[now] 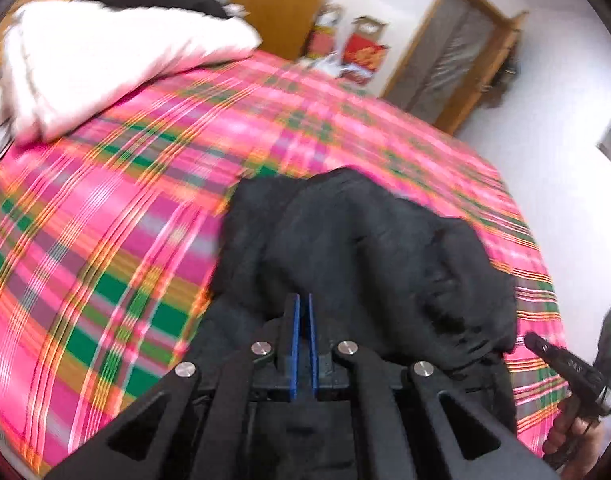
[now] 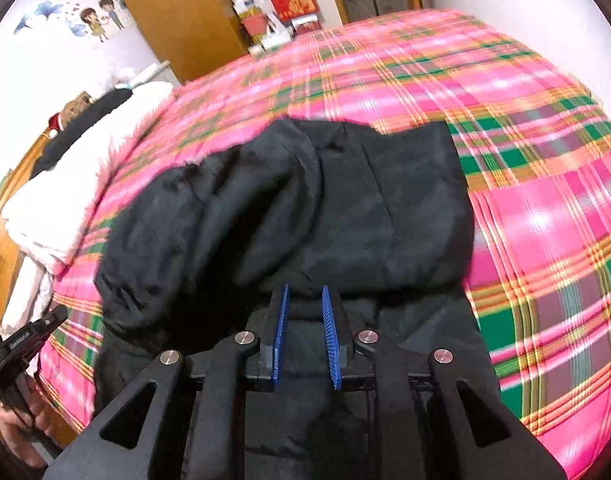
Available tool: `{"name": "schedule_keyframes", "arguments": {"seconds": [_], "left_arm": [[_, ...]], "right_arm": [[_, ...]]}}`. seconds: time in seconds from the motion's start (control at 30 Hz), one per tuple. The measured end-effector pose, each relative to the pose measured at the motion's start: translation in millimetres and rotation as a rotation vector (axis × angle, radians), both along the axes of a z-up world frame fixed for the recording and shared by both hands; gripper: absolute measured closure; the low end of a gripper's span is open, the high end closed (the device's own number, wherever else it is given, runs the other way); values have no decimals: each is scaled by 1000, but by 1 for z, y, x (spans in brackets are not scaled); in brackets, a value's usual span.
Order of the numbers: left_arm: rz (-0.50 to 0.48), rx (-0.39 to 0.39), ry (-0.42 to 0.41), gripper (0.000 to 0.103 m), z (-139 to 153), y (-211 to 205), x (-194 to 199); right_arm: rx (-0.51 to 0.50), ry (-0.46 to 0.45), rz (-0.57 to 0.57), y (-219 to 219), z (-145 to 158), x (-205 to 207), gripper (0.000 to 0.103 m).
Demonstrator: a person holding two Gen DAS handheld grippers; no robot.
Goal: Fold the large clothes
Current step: 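Lift the hem with both grippers and fold it toward the hood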
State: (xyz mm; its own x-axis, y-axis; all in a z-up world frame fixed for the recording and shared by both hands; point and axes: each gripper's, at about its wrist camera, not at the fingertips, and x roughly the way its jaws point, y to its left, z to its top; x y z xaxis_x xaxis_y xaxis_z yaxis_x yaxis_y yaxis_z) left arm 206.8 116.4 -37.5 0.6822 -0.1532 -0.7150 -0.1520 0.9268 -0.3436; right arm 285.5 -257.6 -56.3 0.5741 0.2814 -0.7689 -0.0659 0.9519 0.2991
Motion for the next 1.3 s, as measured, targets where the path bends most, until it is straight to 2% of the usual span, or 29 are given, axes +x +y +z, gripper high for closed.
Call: {"name": "schedule_keyframes", "arguments": {"seconds": [0.1, 0.2, 0.3, 0.37, 0.43, 0.5, 0.57, 0.73, 0.87, 0.9, 0.97, 1.07, 1.13, 1.2, 1.27, 1.3], "left_arm": [[-94, -11, -46, 98, 7, -19, 33], [-176, -18, -60, 98, -1, -37, 57], [-219, -59, 26, 98, -33, -49, 65], [-235, -87, 122, 97, -60, -56, 66], [-250, -106, 192, 97, -76, -64, 66], [-257, -100, 208, 97, -81, -73, 62], [-266, -62, 205, 97, -84, -82, 62], [-251, -64, 212, 97, -101, -87, 67], [-256, -41, 200, 97, -107, -87, 68], [-256, -36, 200, 97, -106, -88, 67], [-246, -36, 219, 97, -100, -89, 65], [-244, -27, 227, 97, -79, -91, 58], [-251, -4, 182, 97, -62, -91, 50], [-251, 39, 82, 97, -38, -88, 40], [-215, 154, -15, 97, -21, -83, 43], [-183, 196, -33, 97, -18, -77, 50]], "right_arm": [[8, -62, 60, 29, 17, 14, 82], [-4, -102, 132, 59, 16, 26, 79], [-57, -68, 184, 83, -13, 36, 79], [-111, 18, 180, 88, -50, 39, 79], [-104, 87, 158, 80, -87, 34, 80], [-101, 103, 136, 73, -102, 29, 82], [-93, 116, 130, 69, -114, 27, 81], [-105, 121, 141, 68, -118, 35, 81], [-131, 154, 151, 72, -105, 33, 81], [-144, 134, 151, 72, -94, 29, 81], [-157, 35, 144, 70, -67, 16, 79], [-144, -61, 128, 64, -32, 11, 79], [-163, -96, 111, 62, -17, 20, 79], [-177, -114, 103, 59, -11, 37, 79], [-200, -111, 89, 58, -14, 52, 79], [-204, -99, 81, 57, -19, 61, 79]]}}
